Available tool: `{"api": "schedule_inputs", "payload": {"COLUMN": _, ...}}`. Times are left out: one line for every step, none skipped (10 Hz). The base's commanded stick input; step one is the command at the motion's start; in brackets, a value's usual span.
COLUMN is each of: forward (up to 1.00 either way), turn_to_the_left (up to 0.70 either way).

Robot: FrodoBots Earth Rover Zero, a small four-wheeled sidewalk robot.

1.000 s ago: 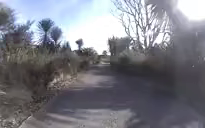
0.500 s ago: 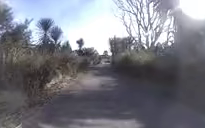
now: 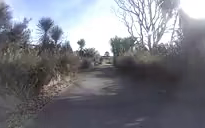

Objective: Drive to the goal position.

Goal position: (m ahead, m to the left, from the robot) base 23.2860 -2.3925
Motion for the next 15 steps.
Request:
{"api": "schedule_inputs", "payload": {"forward": 0.45, "turn_to_the_left": 0.00}}
{"api": "schedule_inputs", "payload": {"forward": 0.45, "turn_to_the_left": 0.00}}
{"api": "schedule_inputs", "payload": {"forward": 0.45, "turn_to_the_left": 0.00}}
{"api": "schedule_inputs", "payload": {"forward": 0.45, "turn_to_the_left": 0.00}}
{"api": "schedule_inputs", "payload": {"forward": 0.45, "turn_to_the_left": 0.00}}
{"api": "schedule_inputs", "payload": {"forward": 0.45, "turn_to_the_left": 0.00}}
{"api": "schedule_inputs", "payload": {"forward": 0.45, "turn_to_the_left": 0.00}}
{"api": "schedule_inputs", "payload": {"forward": 0.45, "turn_to_the_left": 0.00}}
{"api": "schedule_inputs", "payload": {"forward": 0.45, "turn_to_the_left": 0.00}}
{"api": "schedule_inputs", "payload": {"forward": 0.45, "turn_to_the_left": 0.00}}
{"api": "schedule_inputs", "payload": {"forward": 0.45, "turn_to_the_left": 0.00}}
{"api": "schedule_inputs", "payload": {"forward": 0.45, "turn_to_the_left": -0.08}}
{"api": "schedule_inputs", "payload": {"forward": 0.45, "turn_to_the_left": -0.12}}
{"api": "schedule_inputs", "payload": {"forward": 0.45, "turn_to_the_left": -0.16}}
{"api": "schedule_inputs", "payload": {"forward": 0.45, "turn_to_the_left": -0.15}}
